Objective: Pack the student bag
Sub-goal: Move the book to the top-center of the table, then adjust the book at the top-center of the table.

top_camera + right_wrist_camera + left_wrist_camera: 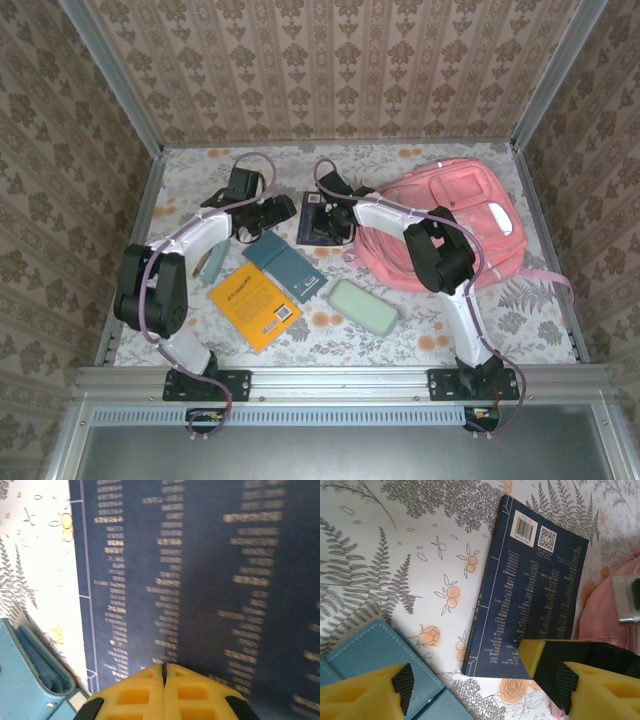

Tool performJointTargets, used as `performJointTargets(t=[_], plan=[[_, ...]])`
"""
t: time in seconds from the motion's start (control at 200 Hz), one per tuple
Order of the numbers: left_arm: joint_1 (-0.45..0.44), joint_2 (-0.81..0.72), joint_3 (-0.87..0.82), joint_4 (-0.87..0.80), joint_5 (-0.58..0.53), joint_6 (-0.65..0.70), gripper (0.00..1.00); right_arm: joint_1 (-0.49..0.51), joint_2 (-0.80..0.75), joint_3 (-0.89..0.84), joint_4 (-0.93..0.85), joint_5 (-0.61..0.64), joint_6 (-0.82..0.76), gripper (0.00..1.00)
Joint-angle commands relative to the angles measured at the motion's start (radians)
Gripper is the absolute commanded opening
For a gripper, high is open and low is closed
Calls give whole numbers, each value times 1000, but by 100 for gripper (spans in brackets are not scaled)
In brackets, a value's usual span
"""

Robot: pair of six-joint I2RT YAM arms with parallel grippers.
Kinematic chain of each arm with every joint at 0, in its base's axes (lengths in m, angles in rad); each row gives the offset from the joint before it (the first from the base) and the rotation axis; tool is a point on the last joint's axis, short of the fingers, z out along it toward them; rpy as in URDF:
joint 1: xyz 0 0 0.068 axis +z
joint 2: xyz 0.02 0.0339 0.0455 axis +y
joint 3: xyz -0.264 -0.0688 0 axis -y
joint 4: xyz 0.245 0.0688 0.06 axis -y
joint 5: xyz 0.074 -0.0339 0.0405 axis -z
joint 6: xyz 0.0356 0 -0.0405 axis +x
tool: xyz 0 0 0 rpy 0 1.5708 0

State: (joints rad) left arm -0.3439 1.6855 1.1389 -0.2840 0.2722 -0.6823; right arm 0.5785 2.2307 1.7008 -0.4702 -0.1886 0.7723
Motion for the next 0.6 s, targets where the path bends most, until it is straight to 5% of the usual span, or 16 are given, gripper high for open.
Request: performJointTargets(t=[0.0, 0.095, 0.15, 0.32, 0.595], plan=[[16, 60, 57, 37, 64, 52, 76, -21, -107, -22, -50, 77, -71, 13], [18, 115, 84, 58, 101, 68, 72, -45, -130, -41, -56, 110, -103, 36], [20, 152, 103, 61, 111, 72, 71, -60, -130, -48, -59, 136, -113, 42], [20, 247, 150, 68, 154, 85, 62, -96, -65, 6, -125, 165, -132, 40], [19, 319, 181, 47, 177, 112, 61, -103, 26, 54, -153, 178, -102, 40]])
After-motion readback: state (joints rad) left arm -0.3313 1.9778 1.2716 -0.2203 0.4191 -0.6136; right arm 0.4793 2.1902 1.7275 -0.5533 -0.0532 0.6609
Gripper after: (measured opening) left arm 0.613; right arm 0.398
